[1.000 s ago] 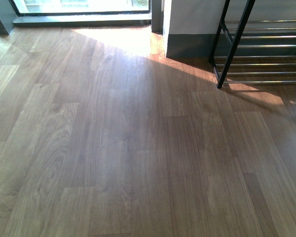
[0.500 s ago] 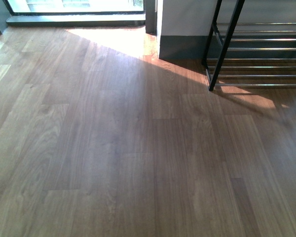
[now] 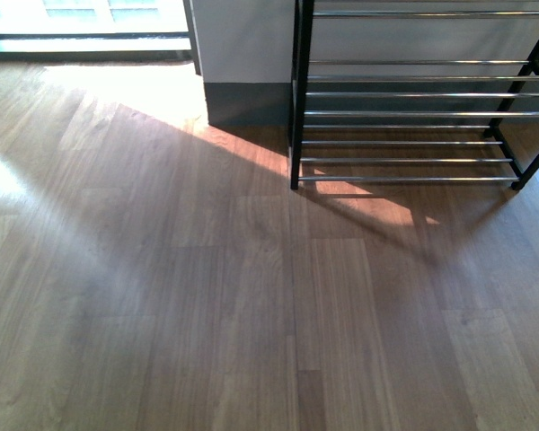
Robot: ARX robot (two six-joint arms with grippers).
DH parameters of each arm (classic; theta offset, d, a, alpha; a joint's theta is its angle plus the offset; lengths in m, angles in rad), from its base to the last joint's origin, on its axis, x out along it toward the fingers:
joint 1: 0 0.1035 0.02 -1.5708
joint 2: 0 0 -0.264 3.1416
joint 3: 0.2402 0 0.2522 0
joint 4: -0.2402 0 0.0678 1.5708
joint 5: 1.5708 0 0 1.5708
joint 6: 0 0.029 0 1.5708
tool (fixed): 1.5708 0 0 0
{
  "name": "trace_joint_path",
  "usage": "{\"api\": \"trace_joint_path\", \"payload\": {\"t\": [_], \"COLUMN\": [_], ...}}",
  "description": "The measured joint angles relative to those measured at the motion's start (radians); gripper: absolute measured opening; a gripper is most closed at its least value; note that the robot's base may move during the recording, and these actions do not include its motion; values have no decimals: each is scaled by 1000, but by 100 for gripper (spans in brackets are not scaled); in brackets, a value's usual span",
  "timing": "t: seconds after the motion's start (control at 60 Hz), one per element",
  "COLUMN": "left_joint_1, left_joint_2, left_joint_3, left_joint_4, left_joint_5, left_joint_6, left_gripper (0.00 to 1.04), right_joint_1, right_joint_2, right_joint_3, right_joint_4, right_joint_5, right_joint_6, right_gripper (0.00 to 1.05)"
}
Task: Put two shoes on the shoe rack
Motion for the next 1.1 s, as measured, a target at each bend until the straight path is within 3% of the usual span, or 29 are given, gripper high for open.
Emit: {"api": "trace_joint_path", "payload": {"t": [1.1], "left_joint_1": [0], "left_joint_2": [1], "left_joint_3": [-1], "left_joint_4": [0], "left_joint_5": [-2], "left_joint_6": [2], "left_gripper": [2], "right_joint_1": [0], "right_joint_2": [1], "right_joint_3": [-1], "right_joint_4": [0], "right_joint_5": [0], "right_joint_6": [0], "right_gripper": [2]}}
